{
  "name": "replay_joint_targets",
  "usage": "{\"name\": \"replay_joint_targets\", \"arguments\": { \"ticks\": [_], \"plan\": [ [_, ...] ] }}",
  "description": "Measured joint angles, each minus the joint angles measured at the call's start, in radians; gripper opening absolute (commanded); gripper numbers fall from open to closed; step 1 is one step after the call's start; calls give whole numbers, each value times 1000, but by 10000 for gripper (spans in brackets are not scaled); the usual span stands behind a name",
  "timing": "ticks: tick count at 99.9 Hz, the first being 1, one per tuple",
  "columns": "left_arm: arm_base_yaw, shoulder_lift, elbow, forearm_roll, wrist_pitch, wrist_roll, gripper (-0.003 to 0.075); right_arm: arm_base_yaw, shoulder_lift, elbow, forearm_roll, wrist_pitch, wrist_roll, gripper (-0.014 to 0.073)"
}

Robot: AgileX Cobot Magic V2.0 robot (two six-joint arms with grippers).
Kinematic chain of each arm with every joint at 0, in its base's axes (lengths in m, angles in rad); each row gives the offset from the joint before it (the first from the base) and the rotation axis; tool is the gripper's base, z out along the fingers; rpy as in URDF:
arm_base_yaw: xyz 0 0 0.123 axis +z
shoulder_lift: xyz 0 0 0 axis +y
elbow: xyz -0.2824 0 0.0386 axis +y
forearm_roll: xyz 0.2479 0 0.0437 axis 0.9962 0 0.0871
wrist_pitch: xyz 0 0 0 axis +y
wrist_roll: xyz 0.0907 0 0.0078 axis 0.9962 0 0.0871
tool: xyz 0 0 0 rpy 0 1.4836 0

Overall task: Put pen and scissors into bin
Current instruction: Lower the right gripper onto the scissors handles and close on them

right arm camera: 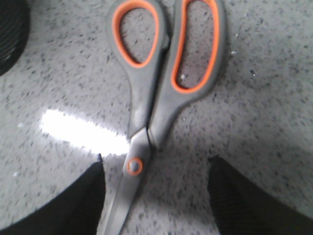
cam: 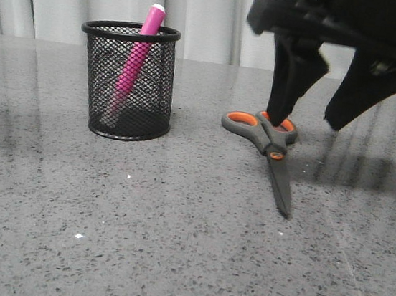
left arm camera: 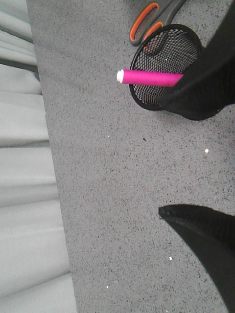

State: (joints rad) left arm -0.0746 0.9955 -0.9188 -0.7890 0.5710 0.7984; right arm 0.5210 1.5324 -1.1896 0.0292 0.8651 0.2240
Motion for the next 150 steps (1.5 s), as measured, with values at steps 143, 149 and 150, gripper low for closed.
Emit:
{"name": "replay_joint_targets", "arguments": {
  "ticks": [143, 149, 150],
  "plan": [
    [0, 0, 3, 0, -7, -2, 387, 23, 164, -88, -110, -37, 53, -75],
    [0, 0, 3, 0, -7, -2, 386, 27, 150, -86, -117, -37, 53, -75],
    [0, 0, 3, 0, -7, -2, 387, 29, 145, -83, -119, -39, 53, -75]
  ]
}}
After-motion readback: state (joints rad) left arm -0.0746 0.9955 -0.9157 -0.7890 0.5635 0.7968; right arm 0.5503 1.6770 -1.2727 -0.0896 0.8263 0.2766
